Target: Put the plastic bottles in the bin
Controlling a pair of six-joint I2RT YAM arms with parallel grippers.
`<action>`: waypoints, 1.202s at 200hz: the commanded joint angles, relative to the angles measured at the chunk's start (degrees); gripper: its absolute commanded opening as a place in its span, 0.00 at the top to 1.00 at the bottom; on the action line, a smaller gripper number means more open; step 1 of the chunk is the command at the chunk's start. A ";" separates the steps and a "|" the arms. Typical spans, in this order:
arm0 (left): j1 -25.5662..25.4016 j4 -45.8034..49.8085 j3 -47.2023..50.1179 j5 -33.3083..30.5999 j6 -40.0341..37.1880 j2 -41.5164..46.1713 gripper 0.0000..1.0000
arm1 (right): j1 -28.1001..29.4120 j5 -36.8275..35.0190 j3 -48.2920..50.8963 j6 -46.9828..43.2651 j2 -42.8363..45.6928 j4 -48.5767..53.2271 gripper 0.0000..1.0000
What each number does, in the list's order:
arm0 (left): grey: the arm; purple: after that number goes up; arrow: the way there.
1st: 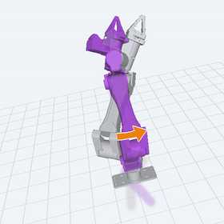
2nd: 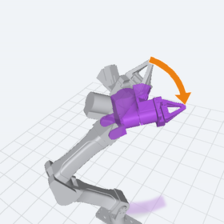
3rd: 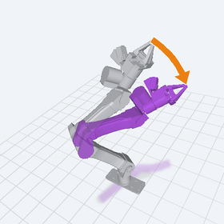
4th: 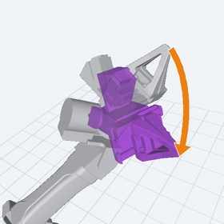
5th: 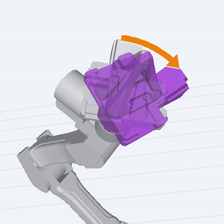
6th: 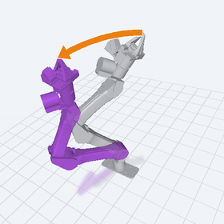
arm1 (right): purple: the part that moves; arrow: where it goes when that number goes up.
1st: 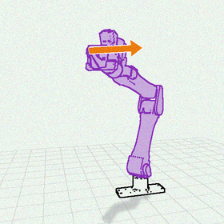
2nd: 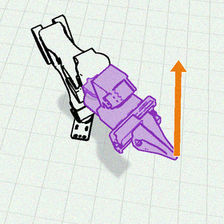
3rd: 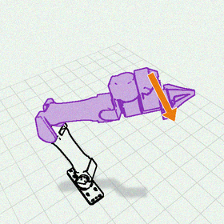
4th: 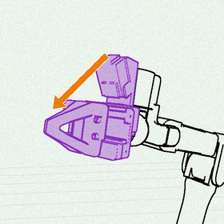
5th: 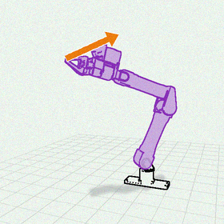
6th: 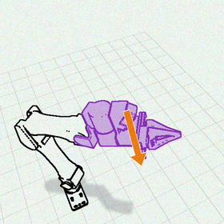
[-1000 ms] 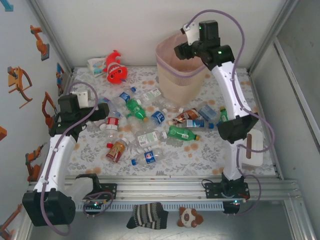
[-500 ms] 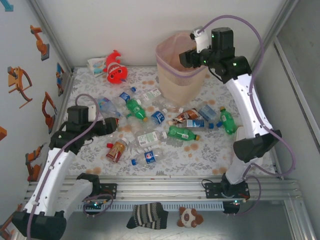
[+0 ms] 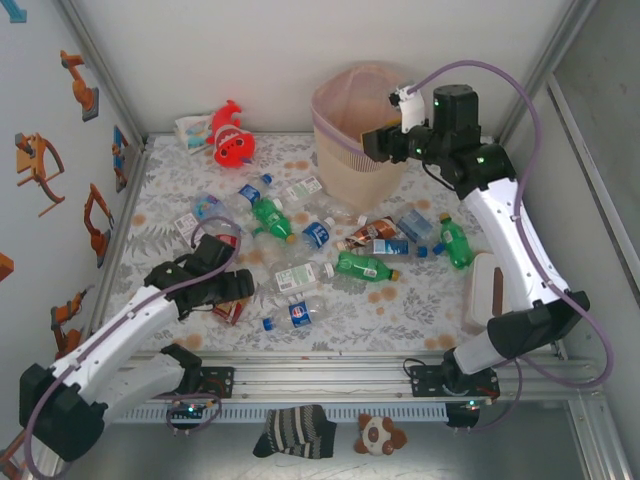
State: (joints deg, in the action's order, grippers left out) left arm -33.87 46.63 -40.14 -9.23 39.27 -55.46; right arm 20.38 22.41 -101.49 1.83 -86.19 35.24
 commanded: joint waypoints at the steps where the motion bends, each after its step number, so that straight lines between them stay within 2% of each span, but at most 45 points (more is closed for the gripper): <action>1: -0.58 -3.80 1.64 -0.94 1.73 -2.94 0.12 | 0.30 1.84 1.83 1.53 1.79 -1.92 0.36; 43: -0.72 -7.47 3.37 4.08 -0.07 -8.57 0.11 | 0.32 2.29 5.08 2.06 2.95 -2.98 0.36; 86: -3.31 -7.42 2.90 5.76 1.04 -12.22 0.13 | 0.32 2.76 6.56 2.64 3.31 -3.69 0.36; 156: -7.60 -3.64 3.32 0.89 5.24 -16.43 0.27 | 0.34 3.51 7.93 3.80 3.53 -4.22 0.36; 198: -8.35 -3.40 4.33 0.88 6.78 -15.46 0.33 | 0.36 3.07 8.33 3.96 3.91 -4.31 0.37; 240: -8.80 -1.06 4.25 -0.80 7.15 -11.95 0.43 | 0.43 3.24 9.42 5.20 5.07 -5.53 0.37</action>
State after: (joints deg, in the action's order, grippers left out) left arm -42.37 42.15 -36.45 -8.16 45.25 -70.11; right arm 20.43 24.86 -93.06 5.63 -83.74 31.75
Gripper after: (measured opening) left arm 0.597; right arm 0.630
